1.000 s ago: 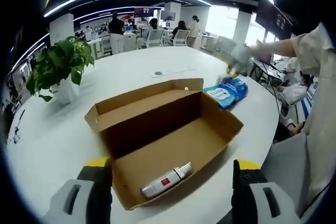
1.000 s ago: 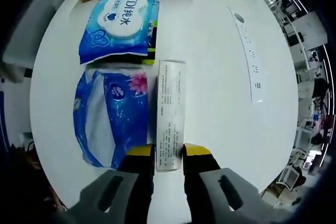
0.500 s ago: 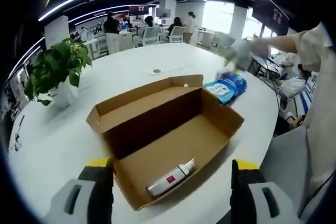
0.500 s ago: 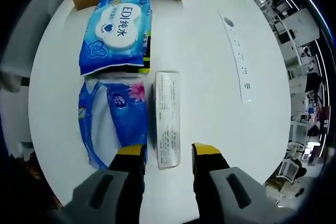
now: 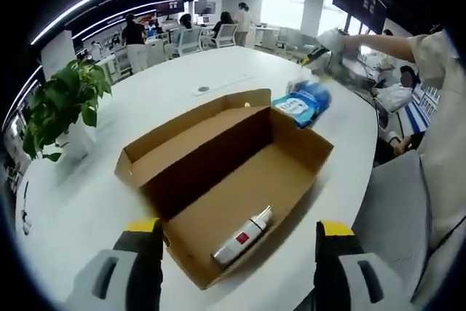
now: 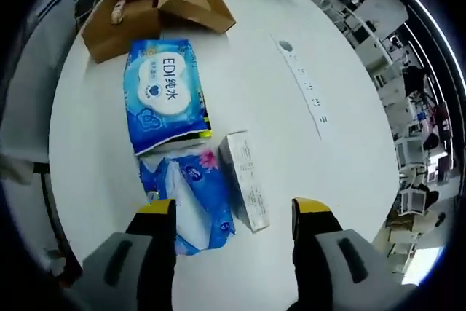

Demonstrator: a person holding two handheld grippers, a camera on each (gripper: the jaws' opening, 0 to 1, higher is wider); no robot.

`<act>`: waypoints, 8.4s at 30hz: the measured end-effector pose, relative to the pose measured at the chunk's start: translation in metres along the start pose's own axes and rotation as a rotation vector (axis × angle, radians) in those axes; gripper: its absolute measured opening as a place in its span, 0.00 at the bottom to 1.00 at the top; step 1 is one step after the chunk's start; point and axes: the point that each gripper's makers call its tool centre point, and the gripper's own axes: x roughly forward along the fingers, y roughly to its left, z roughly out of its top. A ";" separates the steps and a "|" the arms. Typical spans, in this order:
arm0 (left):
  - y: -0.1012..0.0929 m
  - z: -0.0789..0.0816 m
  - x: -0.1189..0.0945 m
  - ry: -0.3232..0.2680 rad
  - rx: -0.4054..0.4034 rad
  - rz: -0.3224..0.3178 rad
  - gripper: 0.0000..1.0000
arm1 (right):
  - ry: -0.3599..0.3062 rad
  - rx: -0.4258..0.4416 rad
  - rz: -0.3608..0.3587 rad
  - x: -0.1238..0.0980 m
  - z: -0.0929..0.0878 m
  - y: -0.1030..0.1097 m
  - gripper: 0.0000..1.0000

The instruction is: Operate the shoe box by opening the lid, removing the specified soft item, and placing it in the target area until the item is outside and the box remains undamaged.

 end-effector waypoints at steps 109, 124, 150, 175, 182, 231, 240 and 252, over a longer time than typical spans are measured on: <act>0.016 -0.047 0.087 0.385 0.563 -0.105 0.19 | -0.537 0.700 -0.205 -0.099 0.094 0.266 0.91; -0.010 -0.010 0.065 0.214 0.459 -0.032 0.19 | -0.596 0.680 -0.185 -0.101 0.123 0.254 0.84; -0.075 0.058 0.059 -0.128 0.297 0.098 0.19 | -0.711 0.799 -0.099 -0.090 0.196 0.230 0.51; -0.124 0.072 0.047 -0.288 0.258 0.156 0.19 | -0.766 1.099 0.110 -0.055 0.242 0.222 0.38; -0.134 0.081 0.041 -0.331 0.249 0.145 0.19 | -0.773 1.179 0.163 -0.047 0.251 0.223 0.36; -0.144 0.070 0.070 -0.334 0.092 -0.048 0.20 | -0.809 1.070 0.115 -0.056 0.262 0.219 0.15; -0.148 0.078 0.066 -0.360 0.137 -0.098 0.20 | -0.837 0.925 0.148 -0.068 0.264 0.218 0.14; -0.150 0.092 0.059 -0.393 0.202 -0.124 0.26 | -0.878 0.758 0.188 -0.081 0.262 0.210 0.14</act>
